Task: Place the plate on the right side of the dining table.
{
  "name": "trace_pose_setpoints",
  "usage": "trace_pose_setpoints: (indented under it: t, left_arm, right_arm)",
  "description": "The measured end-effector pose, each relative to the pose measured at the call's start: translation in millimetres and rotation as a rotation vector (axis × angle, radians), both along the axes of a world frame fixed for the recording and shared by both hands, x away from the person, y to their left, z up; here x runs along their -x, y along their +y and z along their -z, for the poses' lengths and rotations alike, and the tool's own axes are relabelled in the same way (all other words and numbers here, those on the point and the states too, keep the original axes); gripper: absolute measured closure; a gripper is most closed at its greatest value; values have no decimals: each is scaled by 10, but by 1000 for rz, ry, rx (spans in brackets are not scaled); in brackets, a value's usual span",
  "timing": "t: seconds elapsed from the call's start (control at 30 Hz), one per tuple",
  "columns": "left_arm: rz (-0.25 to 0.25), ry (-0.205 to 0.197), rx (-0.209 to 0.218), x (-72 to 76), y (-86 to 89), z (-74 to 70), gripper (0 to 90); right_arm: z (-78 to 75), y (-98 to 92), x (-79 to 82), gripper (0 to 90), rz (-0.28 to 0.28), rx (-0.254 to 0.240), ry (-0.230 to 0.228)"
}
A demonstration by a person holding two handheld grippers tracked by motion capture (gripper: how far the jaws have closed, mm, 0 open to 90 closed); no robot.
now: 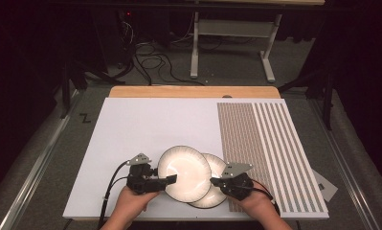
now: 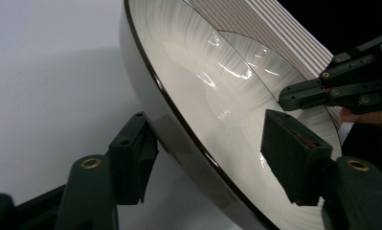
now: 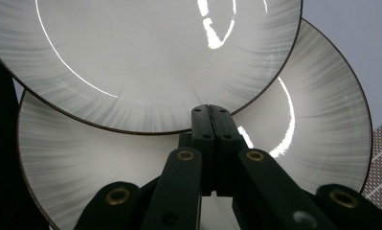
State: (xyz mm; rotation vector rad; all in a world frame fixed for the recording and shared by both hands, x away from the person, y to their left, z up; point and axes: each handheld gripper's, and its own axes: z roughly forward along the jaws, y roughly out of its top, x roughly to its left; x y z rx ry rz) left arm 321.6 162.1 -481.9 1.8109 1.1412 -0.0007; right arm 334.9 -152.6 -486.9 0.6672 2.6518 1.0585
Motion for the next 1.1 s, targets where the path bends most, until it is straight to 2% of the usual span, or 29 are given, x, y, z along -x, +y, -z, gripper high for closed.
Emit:
trace_pose_setpoints:
  t: [0.1,0.2,0.33,0.43,0.53,0.63,0.87,1.1]
  left_arm:
    - [-19,21,-25,3,-9,-9,471]
    - [-33,30,-42,2,-2,-14,517]
    - [-47,45,-43,-3,-7,-23,546]
    - [-70,39,-65,4,-17,-45,591]
    - [-78,60,-57,-4,-18,-45,610]
    - [-82,44,-62,7,-30,-61,662]
    - [-85,29,-53,16,-42,-85,682]
    - [-87,-26,-36,48,-58,-137,724]
  right_arm:
    - [-1,-1,1,900,-1,1,1]
    - [-2,-2,0,900,-2,5,-2]
    - [-2,-5,-2,900,-7,10,-7]
    - [-4,-6,3,900,-6,9,-7]
    - [-9,-13,7,900,-2,10,-9]
    - [-22,-26,16,900,1,-7,-16]
    - [-36,-54,34,886,9,-12,-15]
    - [-61,-99,41,858,13,-33,-18]
